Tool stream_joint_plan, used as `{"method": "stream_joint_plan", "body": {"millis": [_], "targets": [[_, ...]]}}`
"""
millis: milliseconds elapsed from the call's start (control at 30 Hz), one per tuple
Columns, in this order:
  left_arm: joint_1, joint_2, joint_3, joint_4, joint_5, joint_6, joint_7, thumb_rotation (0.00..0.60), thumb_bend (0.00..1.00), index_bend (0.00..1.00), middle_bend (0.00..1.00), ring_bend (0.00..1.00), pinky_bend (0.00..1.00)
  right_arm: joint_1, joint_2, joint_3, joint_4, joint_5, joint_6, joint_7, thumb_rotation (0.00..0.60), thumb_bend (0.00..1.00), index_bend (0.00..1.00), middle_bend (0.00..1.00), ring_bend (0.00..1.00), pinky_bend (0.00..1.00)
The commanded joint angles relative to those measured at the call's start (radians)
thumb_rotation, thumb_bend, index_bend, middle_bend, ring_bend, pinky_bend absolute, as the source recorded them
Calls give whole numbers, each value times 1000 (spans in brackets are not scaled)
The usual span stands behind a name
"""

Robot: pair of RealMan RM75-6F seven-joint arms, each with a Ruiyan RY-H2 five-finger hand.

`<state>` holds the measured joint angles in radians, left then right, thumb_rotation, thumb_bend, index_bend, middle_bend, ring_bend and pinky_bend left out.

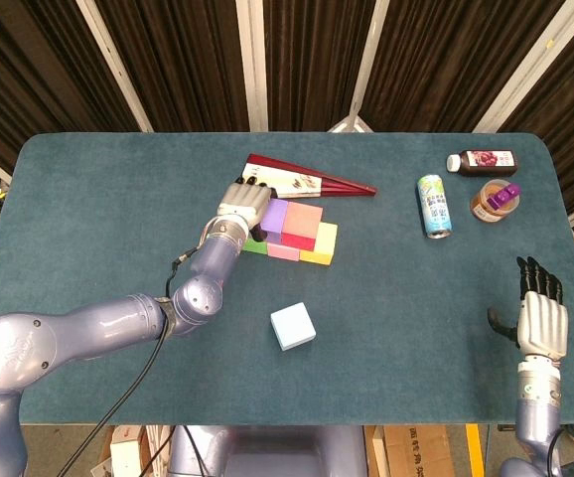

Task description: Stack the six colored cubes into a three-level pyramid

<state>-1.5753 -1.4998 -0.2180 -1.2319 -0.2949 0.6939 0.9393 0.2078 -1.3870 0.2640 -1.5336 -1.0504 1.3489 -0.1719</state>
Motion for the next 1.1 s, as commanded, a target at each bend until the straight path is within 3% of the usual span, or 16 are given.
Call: {"method": "stream_joint_plan", "body": {"millis": [33, 600, 833, 1000, 1100], "targets": [[-1, 1, 0, -2, -1, 1, 1, 600, 407, 214, 105, 0, 0, 0, 0, 0, 0, -1, 0, 0, 600, 335, 12, 45, 0, 0], [-7, 3, 1, -11, -7, 11, 20, 600, 408, 99, 23, 0, 0, 0, 3, -1, 0, 1, -2, 1, 600, 335, 12, 45, 0, 0], [-16, 66, -2, -94, 22, 44, 34, 600, 407, 60, 0, 0, 0, 2, 2, -2, 0, -1, -2, 0, 600, 335, 12, 45, 0, 0], [13, 121, -44, -166, 124, 83, -39, 600, 407, 60, 0, 0, 0, 3, 1, -4, -1, -2, -3, -2, 600, 335, 12, 45, 0, 0], [89, 184, -97, -261, 322, 126, -171, 600, 407, 68, 0, 0, 0, 3, 2, -7, -7, -6, -4, -3, 600, 335, 15, 45, 0, 0]]}}
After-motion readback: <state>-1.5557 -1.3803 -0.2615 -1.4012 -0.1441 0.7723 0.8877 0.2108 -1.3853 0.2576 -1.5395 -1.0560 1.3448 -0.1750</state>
